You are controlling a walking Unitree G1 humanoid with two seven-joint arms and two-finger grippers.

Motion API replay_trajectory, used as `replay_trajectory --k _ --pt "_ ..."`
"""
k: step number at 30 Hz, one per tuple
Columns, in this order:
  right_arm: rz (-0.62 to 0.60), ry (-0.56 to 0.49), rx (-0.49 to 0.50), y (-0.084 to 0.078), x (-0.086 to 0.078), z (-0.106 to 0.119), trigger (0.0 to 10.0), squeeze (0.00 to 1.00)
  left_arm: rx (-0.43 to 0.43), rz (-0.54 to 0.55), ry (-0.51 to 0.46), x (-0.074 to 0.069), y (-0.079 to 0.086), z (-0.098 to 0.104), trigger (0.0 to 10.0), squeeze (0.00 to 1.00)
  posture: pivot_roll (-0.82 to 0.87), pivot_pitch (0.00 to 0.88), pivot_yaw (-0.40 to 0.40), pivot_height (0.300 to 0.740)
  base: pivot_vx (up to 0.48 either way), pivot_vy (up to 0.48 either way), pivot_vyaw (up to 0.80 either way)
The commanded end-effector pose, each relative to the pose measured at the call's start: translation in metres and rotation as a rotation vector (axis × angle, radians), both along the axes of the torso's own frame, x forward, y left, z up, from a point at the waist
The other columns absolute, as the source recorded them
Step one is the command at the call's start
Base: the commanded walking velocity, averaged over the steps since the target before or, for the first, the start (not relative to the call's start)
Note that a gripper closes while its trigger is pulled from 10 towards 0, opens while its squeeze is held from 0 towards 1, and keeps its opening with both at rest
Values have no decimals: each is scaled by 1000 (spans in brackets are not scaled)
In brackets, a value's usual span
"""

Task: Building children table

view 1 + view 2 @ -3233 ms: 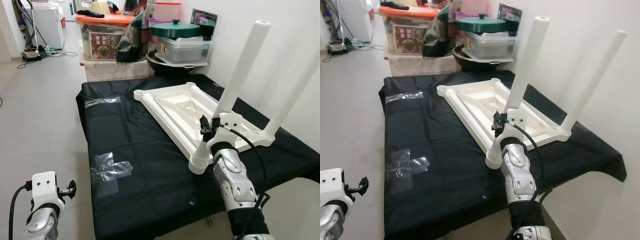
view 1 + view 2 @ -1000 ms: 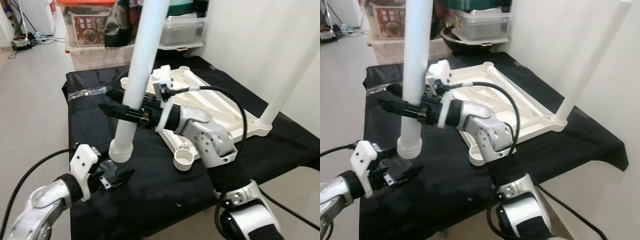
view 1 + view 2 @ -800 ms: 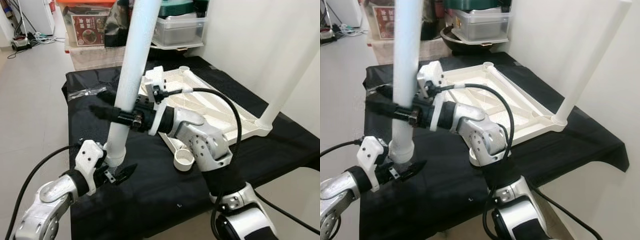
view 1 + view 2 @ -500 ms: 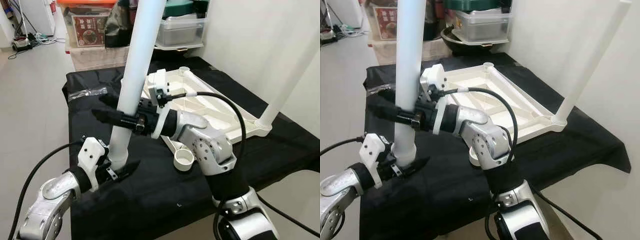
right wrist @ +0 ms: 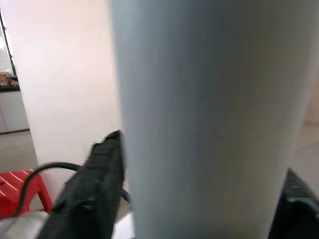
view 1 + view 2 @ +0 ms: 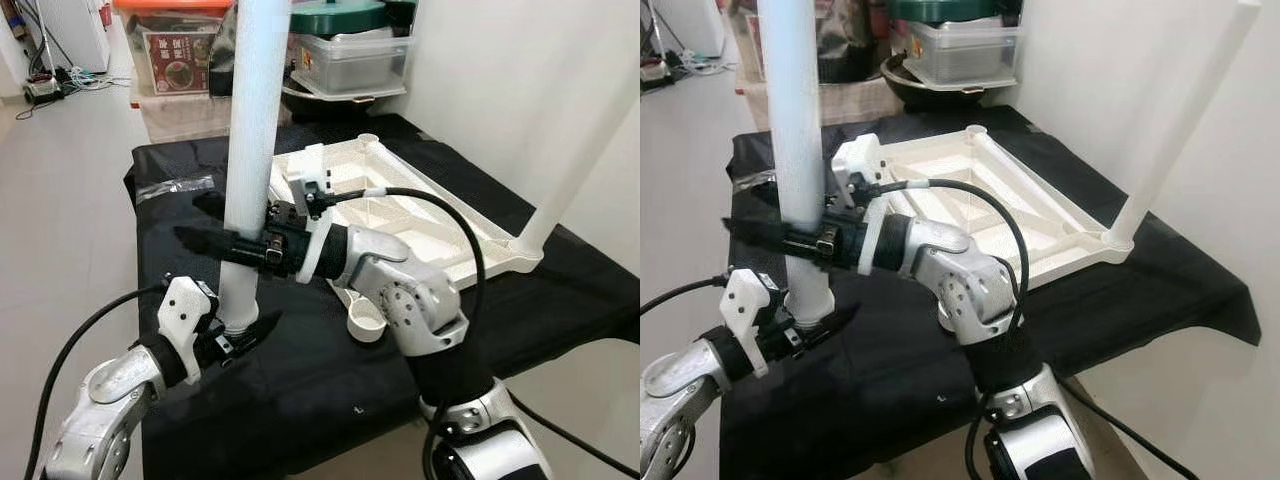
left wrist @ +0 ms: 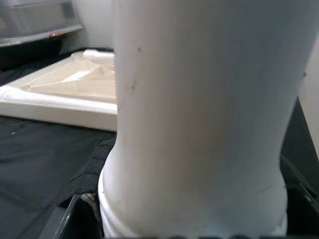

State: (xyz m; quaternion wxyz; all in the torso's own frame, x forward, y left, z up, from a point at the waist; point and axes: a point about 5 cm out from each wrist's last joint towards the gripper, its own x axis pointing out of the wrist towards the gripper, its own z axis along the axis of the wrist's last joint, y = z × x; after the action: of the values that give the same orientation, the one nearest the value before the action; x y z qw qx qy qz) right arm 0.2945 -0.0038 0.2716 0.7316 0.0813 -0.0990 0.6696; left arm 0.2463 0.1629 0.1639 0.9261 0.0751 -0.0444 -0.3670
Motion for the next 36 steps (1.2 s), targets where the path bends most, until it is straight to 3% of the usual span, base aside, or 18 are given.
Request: replay_trajectory --k 1,2,3,4,6,7,8,9,10,12,16,21,22,24,25,36 --pt "-3 -5 -14 0 1 -3 10000 988 19 -33 7 -3 -4 0 0 0 35 0 -53 740 0 0 0" --pt "30 -25 -12 -5 1 -4 10000 0 39 -89 29 -9 -7 -1 3922 0 42 0 -56 740 0 0 0" --pt "30 -25 -12 -5 1 -4 10000 0 39 -89 29 -9 -7 -1 3922 0 42 0 -56 740 0 0 0" --pt "128 0 -8 -12 -4 -4 10000 0 55 -156 50 -17 -11 0 9373 0 44 0 -54 740 0 0 0" --pt "128 0 -8 -12 -4 -4 10000 0 55 -156 50 -17 -11 0 9373 0 44 0 -54 740 0 0 0" --pt "258 -5 -18 -20 -11 -4 10000 0 84 -238 77 -26 -14 -1 10000 0 47 0 -52 740 0 0 0" --pt "344 -18 -39 -24 -17 -6 10000 0 105 -295 94 -32 -16 -1 10000 0 55 0 -53 740 0 0 0" --pt "344 -18 -39 -24 -17 -6 10000 0 105 -295 94 -32 -16 -1 10000 0 55 0 -53 740 0 0 0" --pt "432 -31 -65 -26 -23 -8 10000 0 128 -337 116 -37 -14 -2 10000 0 59 0 -53 740 0 0 0" --pt "432 -31 -65 -26 -23 -8 10000 0 128 -337 116 -37 -14 -2 10000 0 59 0 -53 740 0 0 0" --pt "561 -78 -125 -25 -36 -16 10000 0 150 -391 153 -42 -8 -4 10000 0 63 0 -56 740 0 0 0" --pt "558 -86 -104 -21 -38 -18 10000 0 141 -396 163 -42 -11 -7 10000 0 63 0 -56 740 0 0 0" --pt "550 -84 -88 -20 -37 -17 3608 0 138 -401 169 -43 -12 -7 10000 0 59 0 -50 740 0 0 0" --pt "550 -84 -88 -20 -37 -17 3608 0 138 -401 169 -43 -12 -7 10000 0 59 0 -50 740 0 0 0" --pt "527 -81 -64 -19 -35 -14 0 0 140 -408 178 -44 -13 -9 10000 0 57 0 -49 740 0 0 0" --pt "487 -40 13 -21 -30 -8 0 0 161 -415 204 -45 -8 -12 10000 0 48 0 -43 740 0 0 0"
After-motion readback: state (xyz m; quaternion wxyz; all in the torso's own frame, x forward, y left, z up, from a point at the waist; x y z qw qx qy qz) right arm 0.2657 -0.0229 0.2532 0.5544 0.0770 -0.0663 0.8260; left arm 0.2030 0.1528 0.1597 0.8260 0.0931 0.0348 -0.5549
